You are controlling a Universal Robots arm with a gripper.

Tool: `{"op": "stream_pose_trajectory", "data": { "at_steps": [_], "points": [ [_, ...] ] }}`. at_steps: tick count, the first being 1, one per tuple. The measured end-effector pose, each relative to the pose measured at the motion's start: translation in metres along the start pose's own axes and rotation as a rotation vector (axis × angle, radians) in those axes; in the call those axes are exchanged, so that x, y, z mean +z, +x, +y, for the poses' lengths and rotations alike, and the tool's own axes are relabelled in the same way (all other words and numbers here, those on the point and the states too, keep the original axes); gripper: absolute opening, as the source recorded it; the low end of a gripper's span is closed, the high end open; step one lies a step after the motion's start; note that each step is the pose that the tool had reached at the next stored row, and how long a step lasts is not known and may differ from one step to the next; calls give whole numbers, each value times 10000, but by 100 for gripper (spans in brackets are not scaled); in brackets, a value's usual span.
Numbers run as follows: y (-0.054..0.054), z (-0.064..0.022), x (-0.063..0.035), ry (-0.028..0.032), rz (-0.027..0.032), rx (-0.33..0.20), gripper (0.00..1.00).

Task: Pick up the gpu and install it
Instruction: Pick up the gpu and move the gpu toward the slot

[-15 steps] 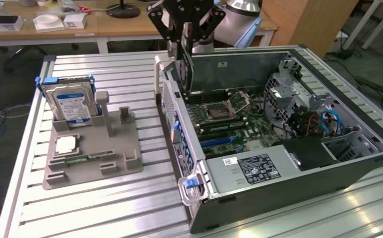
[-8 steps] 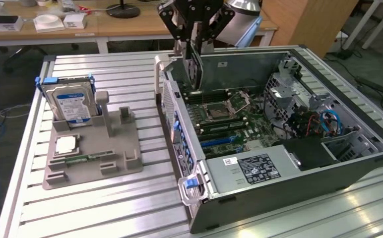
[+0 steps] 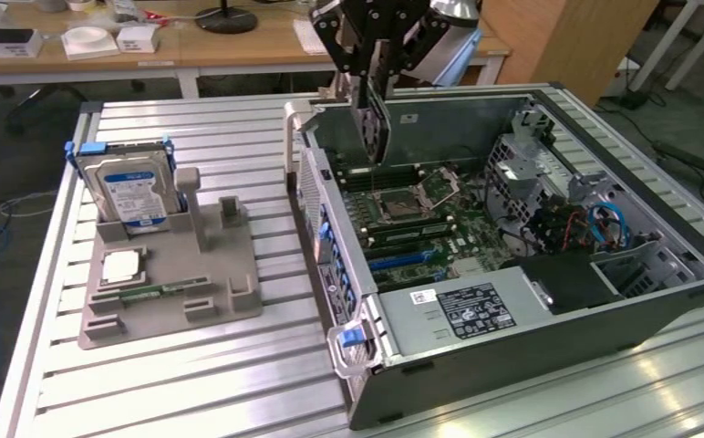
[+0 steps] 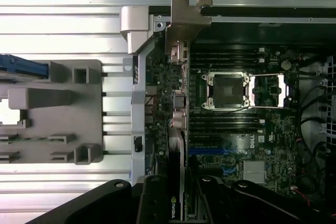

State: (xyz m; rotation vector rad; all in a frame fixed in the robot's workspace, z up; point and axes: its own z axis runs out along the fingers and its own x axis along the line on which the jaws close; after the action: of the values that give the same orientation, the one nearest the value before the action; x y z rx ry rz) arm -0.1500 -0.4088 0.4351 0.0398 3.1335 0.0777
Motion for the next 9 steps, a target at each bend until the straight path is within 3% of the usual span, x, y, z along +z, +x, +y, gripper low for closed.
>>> {"op": "stream_pose_trajectory", "data": {
  "at_steps": [9],
  "points": [
    [-204,3,-9,15,15,11,26]
  ]
}}
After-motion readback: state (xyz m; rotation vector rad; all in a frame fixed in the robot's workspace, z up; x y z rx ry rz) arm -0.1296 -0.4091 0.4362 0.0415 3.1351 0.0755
